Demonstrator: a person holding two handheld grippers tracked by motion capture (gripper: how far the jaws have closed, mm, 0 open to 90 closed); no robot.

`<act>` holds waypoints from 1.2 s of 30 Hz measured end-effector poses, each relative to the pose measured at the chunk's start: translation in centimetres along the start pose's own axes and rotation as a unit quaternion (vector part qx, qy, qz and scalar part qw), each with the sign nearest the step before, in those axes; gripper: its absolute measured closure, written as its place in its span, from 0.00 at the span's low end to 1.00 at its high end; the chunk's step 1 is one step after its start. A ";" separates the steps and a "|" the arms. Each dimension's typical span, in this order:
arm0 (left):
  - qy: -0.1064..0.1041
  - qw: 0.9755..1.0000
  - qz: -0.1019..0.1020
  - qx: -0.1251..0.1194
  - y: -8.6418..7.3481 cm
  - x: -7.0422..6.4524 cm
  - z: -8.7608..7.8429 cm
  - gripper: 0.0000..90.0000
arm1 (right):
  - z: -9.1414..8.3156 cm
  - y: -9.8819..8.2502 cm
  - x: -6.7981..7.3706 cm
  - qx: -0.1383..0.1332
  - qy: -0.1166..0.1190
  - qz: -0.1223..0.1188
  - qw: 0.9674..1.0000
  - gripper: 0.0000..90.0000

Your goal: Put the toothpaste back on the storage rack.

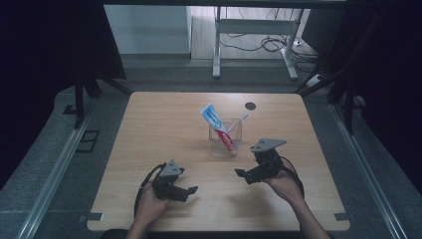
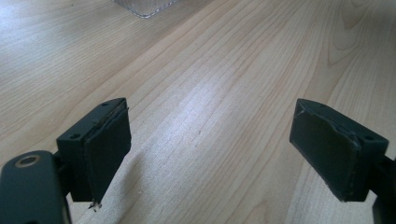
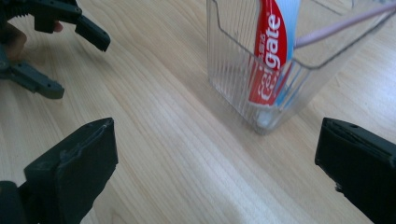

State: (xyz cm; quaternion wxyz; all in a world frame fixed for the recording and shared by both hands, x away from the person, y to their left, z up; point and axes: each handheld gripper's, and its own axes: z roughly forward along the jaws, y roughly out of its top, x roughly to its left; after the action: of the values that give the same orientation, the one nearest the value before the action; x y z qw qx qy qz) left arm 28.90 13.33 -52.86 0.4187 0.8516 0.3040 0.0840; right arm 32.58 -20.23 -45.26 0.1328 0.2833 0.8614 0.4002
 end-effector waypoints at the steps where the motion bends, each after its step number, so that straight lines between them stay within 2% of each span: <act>1: 0.001 1.000 0.001 0.000 0.0 0.0 0.0 0.14 | -0.1 -0.2 0.0 0.001 0.000 0.002 1.000 0.00; 13: 0.006 1.000 -0.001 0.005 0.0 -0.1 0.0 0.14 | -1.4 -2.7 -0.3 0.008 -0.012 0.017 1.000 0.00; 25: 0.006 1.000 0.003 0.009 0.0 -0.2 0.0 0.14 | -3.4 -4.7 -0.6 0.014 -0.039 0.022 0.999 0.00; 36: 0.009 1.000 0.004 0.014 0.0 -0.2 0.1 0.14 | -3.9 -7.5 -1.3 0.012 -0.059 0.049 0.997 0.00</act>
State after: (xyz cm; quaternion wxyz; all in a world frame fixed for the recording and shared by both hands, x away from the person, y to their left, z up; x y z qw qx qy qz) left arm 28.75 13.12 -52.95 0.4036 0.8579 0.3053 0.0894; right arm 29.01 -27.30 -48.49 0.1601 0.3498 0.8418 0.3785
